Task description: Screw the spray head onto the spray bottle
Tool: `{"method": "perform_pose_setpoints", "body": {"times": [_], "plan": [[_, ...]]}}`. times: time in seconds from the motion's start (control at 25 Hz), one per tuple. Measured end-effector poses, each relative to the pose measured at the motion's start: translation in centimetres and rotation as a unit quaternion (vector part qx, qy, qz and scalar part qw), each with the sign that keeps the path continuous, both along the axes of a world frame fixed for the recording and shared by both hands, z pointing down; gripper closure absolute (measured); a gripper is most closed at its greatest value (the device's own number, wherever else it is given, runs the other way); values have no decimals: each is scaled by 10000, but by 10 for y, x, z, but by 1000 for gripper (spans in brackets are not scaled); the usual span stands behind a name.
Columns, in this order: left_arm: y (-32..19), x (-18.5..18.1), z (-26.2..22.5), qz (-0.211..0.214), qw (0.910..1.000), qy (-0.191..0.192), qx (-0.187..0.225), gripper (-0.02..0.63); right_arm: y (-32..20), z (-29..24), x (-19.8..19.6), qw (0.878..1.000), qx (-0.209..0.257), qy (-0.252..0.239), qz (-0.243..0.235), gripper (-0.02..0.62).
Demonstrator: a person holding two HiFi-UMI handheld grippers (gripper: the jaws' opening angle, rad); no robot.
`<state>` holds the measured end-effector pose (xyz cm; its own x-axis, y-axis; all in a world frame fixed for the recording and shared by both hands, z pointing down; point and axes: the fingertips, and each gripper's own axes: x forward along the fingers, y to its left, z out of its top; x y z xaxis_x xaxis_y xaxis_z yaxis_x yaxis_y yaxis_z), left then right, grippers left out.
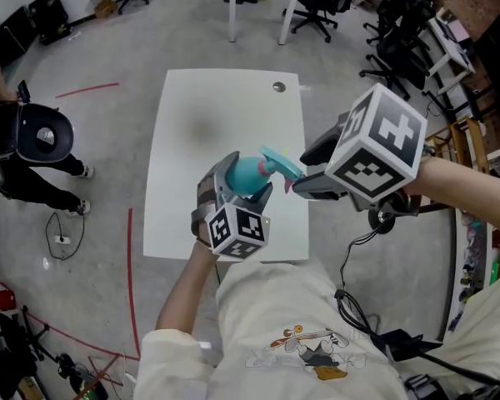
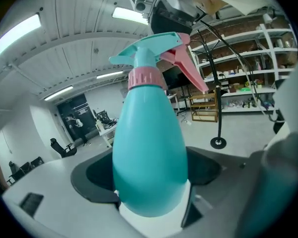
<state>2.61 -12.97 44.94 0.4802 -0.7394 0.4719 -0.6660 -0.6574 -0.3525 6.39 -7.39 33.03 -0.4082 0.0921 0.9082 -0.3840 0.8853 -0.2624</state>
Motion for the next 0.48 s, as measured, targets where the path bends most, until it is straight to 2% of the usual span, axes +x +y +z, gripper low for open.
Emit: {"method": "perform_pose_setpoints", "body": {"times": [0.24,0.4,0.48], "plan": [[-7,1,-3,308,9995,1,-122,195,-5,-15,4,9998,108,3,-194,403],[-4,4,-5,684,9971,57,-333,195,-18,-22,9,9975,523,168,-450,403],[-2,5,-3,853,9955,-63,-420,195,-21,-23,13,9959,611,245,-613,403]]}}
